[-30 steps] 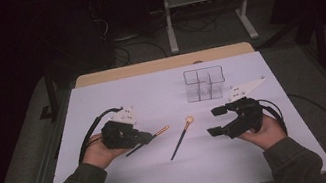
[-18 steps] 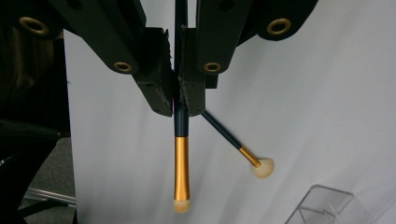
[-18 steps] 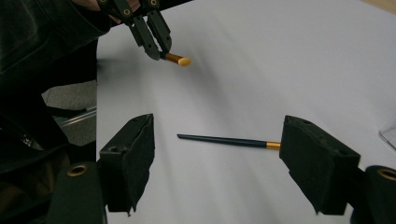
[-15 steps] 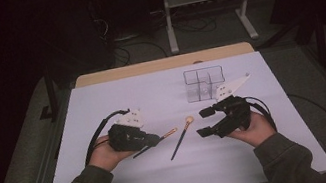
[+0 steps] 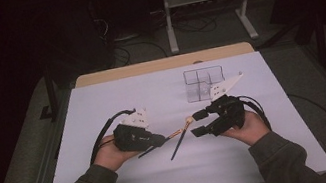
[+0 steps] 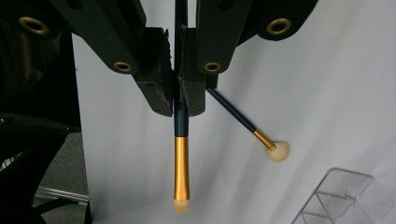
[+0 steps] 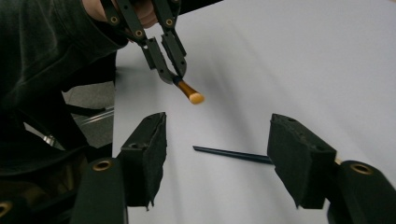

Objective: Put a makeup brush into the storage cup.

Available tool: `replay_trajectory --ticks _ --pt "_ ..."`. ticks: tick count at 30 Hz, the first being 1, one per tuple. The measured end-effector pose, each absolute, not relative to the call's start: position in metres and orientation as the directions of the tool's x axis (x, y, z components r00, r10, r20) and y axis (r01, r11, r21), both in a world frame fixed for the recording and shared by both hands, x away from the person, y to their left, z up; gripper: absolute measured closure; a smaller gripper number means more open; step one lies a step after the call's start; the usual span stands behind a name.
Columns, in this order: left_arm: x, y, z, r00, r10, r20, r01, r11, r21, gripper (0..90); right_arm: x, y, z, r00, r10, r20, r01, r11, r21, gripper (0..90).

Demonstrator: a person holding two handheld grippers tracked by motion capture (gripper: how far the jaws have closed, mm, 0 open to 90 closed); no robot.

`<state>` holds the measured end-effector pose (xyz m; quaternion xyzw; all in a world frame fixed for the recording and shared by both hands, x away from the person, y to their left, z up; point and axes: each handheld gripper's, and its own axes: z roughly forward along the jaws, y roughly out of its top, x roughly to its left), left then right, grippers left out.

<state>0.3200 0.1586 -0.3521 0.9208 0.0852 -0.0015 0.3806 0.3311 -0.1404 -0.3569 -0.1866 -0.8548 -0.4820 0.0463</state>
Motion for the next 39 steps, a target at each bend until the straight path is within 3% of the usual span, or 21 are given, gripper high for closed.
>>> replay_trajectory --ticks 17,39 --pt "0.314 0.146 -0.348 0.991 0.119 -0.062 0.128 -0.698 0.704 83.2 0.334 -0.113 -0.360 -0.939 0.167 0.301 0.343 0.511 0.788 54.3" --pt "0.312 0.142 -0.349 0.994 0.097 -0.044 0.100 -0.700 0.707 83.2 0.340 -0.111 -0.366 -0.933 0.071 0.352 0.338 0.504 0.795 81.7"
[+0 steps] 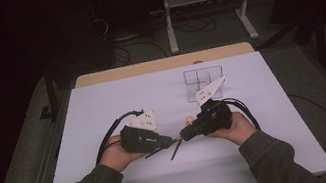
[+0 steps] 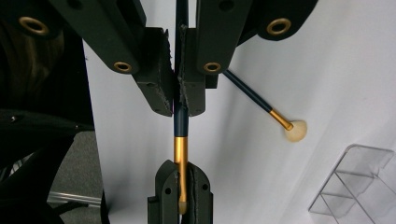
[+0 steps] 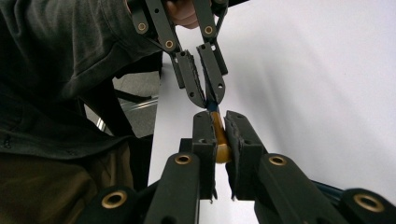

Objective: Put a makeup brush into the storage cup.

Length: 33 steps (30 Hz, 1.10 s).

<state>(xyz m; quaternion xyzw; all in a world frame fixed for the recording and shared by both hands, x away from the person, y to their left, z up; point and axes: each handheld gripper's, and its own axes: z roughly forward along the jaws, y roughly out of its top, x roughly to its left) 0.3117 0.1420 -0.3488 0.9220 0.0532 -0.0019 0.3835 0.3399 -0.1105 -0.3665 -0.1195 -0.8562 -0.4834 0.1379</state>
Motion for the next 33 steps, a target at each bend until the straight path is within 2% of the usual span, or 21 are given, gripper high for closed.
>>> replay_trajectory --ticks 7,12,21,27,33 --pt "0.310 0.139 -0.350 0.995 0.097 -0.040 0.097 -0.704 0.703 82.6 0.340 -0.111 -0.365 -0.930 0.069 0.360 0.342 0.514 0.787 82.6" --pt "0.309 0.137 -0.354 0.995 0.089 -0.037 0.091 -0.740 0.666 75.1 0.340 -0.113 -0.361 -0.938 0.071 0.338 0.324 0.524 0.788 82.7" --pt "0.309 0.139 -0.358 0.994 0.105 -0.038 0.106 -0.769 0.631 72.8 0.340 -0.121 -0.350 -0.947 0.081 0.312 0.306 0.531 0.790 82.7" --pt "0.309 0.141 -0.359 0.994 0.104 -0.042 0.107 -0.775 0.623 75.2 0.340 -0.122 -0.345 -0.951 0.076 0.301 0.292 0.551 0.782 82.7" --pt "0.307 0.139 -0.361 0.995 0.091 -0.043 0.098 -0.784 0.613 83.2 0.338 -0.119 -0.344 -0.949 0.073 0.306 0.292 0.563 0.773 82.7"
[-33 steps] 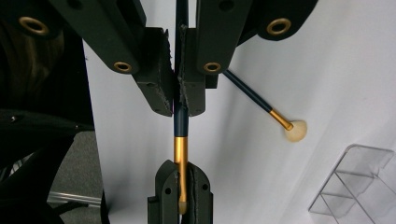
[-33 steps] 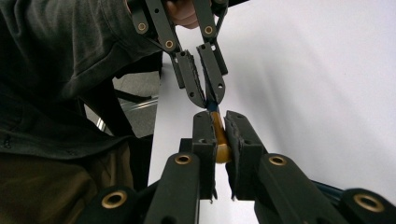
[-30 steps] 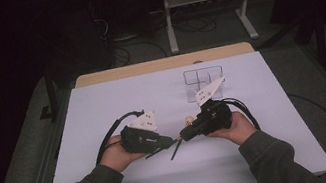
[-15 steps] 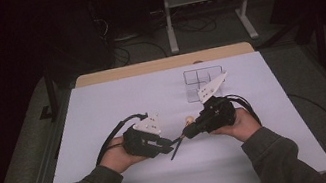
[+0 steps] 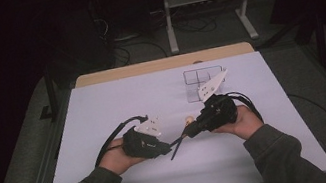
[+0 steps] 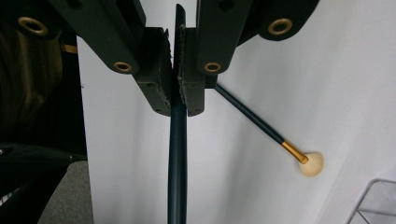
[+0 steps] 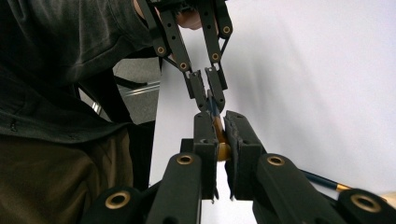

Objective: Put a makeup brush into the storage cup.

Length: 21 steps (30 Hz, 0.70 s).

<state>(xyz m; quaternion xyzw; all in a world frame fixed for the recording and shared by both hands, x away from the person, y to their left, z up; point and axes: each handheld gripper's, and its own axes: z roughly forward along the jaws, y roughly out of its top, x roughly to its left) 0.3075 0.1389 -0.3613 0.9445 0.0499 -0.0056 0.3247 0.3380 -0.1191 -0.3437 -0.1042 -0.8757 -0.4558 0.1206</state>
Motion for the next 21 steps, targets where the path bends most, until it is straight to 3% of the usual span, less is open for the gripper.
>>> replay_trajectory --ticks 6,8,11,17,21 --pt "0.308 0.142 -0.364 0.992 0.109 -0.071 0.129 -0.749 0.650 84.1 0.337 -0.119 -0.342 -0.953 0.071 0.293 0.283 0.547 0.788 81.2" --pt "0.308 0.143 -0.366 0.990 0.119 -0.073 0.137 -0.734 0.665 84.2 0.337 -0.120 -0.341 -0.955 0.088 0.283 0.285 0.535 0.796 68.7" --pt "0.307 0.146 -0.369 0.987 0.136 -0.090 0.161 -0.702 0.694 84.3 0.337 -0.122 -0.341 -0.951 0.105 0.291 0.302 0.518 0.800 62.2" --pt "0.307 0.148 -0.372 0.982 0.158 -0.102 0.182 -0.672 0.718 84.3 0.335 -0.121 -0.346 -0.950 0.107 0.294 0.307 0.502 0.809 60.5" --pt "0.308 0.148 -0.371 0.980 0.166 -0.111 0.194 -0.655 0.731 84.4 0.335 -0.118 -0.349 -0.950 0.106 0.295 0.308 0.497 0.811 65.1"
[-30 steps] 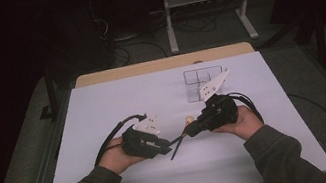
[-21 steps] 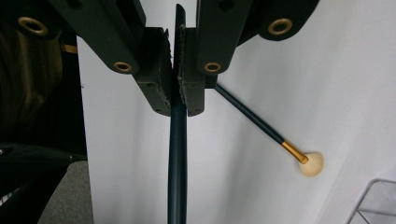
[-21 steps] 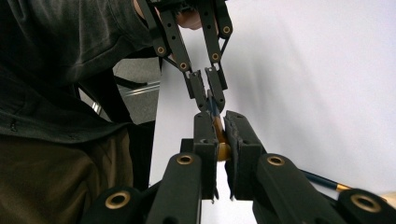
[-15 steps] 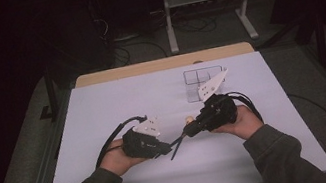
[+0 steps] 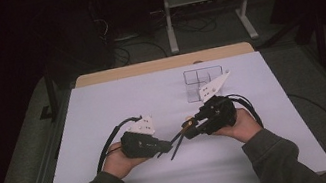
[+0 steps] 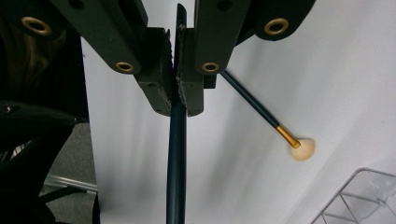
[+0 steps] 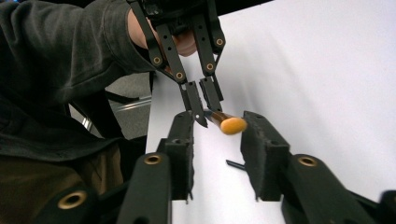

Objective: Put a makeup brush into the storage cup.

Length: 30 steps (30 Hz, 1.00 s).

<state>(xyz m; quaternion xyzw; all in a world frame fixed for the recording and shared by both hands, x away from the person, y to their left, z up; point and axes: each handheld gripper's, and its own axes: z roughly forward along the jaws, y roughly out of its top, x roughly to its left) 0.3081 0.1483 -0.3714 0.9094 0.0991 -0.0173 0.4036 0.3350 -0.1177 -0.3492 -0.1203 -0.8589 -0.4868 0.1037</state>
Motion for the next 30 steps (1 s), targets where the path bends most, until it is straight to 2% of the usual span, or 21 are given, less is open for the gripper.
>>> replay_trajectory --ticks 5,7,9,14,16,19,22,30 --pt "0.308 0.147 -0.372 0.980 0.165 -0.110 0.193 -0.657 0.729 84.4 0.336 -0.117 -0.350 -0.950 0.098 0.296 0.306 0.477 0.824 73.6" --pt "0.308 0.146 -0.373 0.981 0.160 -0.109 0.188 -0.656 0.731 84.4 0.336 -0.117 -0.350 -0.951 0.099 0.293 0.304 0.475 0.826 79.8" --pt "0.308 0.146 -0.373 0.982 0.152 -0.113 0.186 -0.654 0.733 84.3 0.338 -0.118 -0.350 -0.947 0.092 0.308 0.313 0.475 0.823 81.2" --pt "0.307 0.145 -0.373 0.985 0.132 -0.116 0.174 -0.662 0.729 82.9 0.338 -0.117 -0.349 -0.947 0.068 0.313 0.306 0.479 0.823 82.0" --pt "0.307 0.144 -0.373 0.984 0.135 -0.113 0.175 -0.668 0.723 76.6 0.338 -0.115 -0.347 -0.954 0.071 0.293 0.287 0.505 0.814 82.1" --pt "0.305 0.141 -0.373 0.985 0.135 -0.108 0.171 -0.675 0.718 73.8 0.338 -0.112 -0.342 -0.959 0.065 0.275 0.266 0.539 0.799 82.2" --pt "0.305 0.139 -0.373 0.988 0.125 -0.095 0.155 -0.689 0.708 74.4 0.337 -0.108 -0.337 -0.964 0.060 0.258 0.245 0.569 0.785 82.2" --pt "0.304 0.137 -0.374 0.986 0.126 -0.108 0.165 -0.685 0.710 83.4 0.336 -0.100 -0.325 -0.973 0.039 0.227 0.204 0.603 0.771 82.2"
